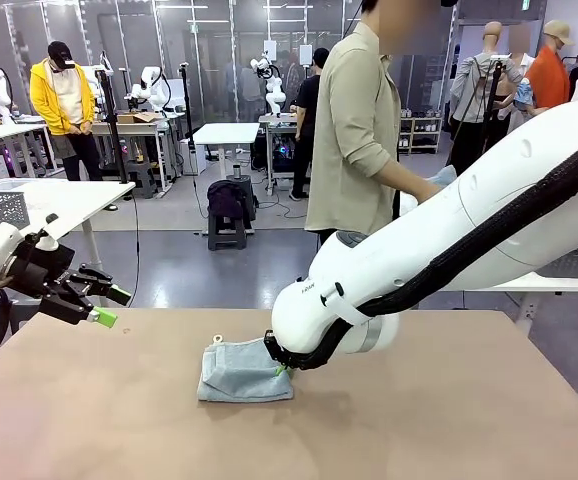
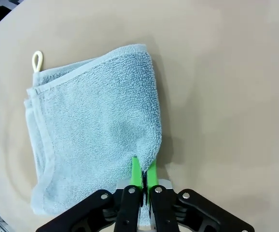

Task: Fold the towels and place them in the basket.
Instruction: Place the folded Towel with hook on the right side of the table.

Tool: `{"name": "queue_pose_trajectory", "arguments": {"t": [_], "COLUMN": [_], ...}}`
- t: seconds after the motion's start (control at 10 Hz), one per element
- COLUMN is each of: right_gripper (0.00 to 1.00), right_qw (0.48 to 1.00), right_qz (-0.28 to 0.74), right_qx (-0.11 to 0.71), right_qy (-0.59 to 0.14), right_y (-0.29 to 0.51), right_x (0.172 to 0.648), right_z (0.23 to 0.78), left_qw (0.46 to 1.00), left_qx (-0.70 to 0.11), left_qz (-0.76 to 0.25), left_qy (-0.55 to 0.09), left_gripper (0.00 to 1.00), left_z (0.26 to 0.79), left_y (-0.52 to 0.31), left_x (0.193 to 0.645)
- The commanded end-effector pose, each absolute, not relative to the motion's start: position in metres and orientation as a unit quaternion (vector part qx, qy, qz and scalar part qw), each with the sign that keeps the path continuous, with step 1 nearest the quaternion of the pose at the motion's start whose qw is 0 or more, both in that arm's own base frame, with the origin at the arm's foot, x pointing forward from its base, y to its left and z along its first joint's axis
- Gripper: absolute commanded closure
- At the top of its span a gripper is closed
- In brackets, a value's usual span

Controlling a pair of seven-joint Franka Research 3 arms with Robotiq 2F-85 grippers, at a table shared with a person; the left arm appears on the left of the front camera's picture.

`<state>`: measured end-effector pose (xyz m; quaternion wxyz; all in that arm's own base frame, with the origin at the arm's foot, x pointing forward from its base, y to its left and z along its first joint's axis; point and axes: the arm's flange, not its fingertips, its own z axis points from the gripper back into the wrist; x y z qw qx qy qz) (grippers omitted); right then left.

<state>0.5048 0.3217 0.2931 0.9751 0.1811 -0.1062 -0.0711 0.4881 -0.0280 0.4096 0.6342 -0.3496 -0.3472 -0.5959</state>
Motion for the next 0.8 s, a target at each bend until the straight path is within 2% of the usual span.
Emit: {"name": "queue_pose_trajectory", "arguments": {"t": [0.0, 0.1, 0.4, 0.7], "right_gripper": [1.0, 0.94, 0.96, 0.96], "right_qw": [0.975, 0.975, 0.971, 0.969], "right_qz": [-0.07, -0.071, -0.083, -0.105], "right_qx": [0.182, 0.181, 0.134, 0.11], "right_qy": [-0.104, -0.106, -0.183, -0.195], "right_y": [0.324, 0.322, 0.265, 0.186], "right_x": [0.505, 0.505, 0.516, 0.528], "right_z": [0.292, 0.293, 0.31, 0.314], "left_qw": [0.636, 0.636, 0.636, 0.636], "left_qx": [-0.351, -0.351, -0.351, -0.351], "left_qz": [-0.592, -0.592, -0.592, -0.592], "left_qy": [-0.349, -0.349, -0.349, -0.349], "left_gripper": [0.21, 0.21, 0.21, 0.21], "left_z": [0.412, 0.412, 0.412, 0.412], "left_y": [-0.029, -0.029, -0.029, -0.029], "left_x": [0.486, 0.486, 0.486, 0.486]}}
